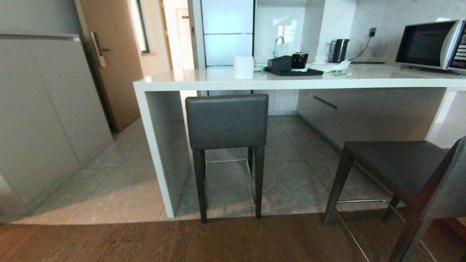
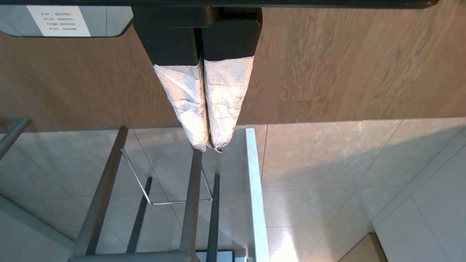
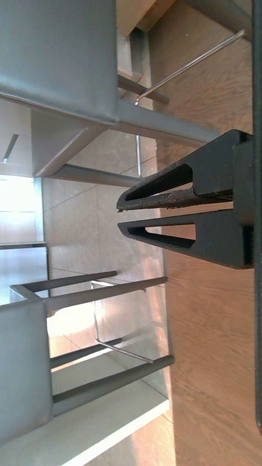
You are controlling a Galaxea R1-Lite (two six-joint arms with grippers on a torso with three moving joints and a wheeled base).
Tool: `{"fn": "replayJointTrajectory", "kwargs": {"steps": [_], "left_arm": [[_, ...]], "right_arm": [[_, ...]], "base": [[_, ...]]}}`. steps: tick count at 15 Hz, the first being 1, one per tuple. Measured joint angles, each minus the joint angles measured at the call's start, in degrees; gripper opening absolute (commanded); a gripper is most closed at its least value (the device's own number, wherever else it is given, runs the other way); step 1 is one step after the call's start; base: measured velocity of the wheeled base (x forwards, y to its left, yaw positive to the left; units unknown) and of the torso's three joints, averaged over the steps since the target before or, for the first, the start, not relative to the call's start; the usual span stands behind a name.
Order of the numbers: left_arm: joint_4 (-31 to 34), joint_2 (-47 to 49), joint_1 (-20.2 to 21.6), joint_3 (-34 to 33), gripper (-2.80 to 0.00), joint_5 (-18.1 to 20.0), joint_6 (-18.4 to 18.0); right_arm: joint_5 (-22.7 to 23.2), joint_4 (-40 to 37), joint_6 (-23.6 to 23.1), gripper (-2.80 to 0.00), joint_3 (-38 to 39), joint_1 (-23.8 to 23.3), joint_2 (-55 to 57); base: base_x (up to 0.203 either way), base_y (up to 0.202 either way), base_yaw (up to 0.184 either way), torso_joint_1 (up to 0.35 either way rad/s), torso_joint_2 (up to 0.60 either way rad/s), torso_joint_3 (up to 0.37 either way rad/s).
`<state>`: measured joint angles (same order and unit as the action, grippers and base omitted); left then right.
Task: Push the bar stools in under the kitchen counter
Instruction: Pull the gray chair out from under the dining table
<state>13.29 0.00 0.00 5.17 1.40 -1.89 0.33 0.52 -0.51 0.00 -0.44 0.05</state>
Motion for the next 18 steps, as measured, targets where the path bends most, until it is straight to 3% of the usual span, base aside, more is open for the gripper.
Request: {"fn": "replayJointTrajectory", "kwargs": {"steps": [18], "left_arm": [[0.01,0.0,0.0,0.04,-2.8,-0.01,-0.01]], "right_arm": [[0.0,0.0,0.05,-2.8,0.0,0.0,0.0]], "base": [[0.194,0.0,0.002,0.003,0.0,0.002]]}}
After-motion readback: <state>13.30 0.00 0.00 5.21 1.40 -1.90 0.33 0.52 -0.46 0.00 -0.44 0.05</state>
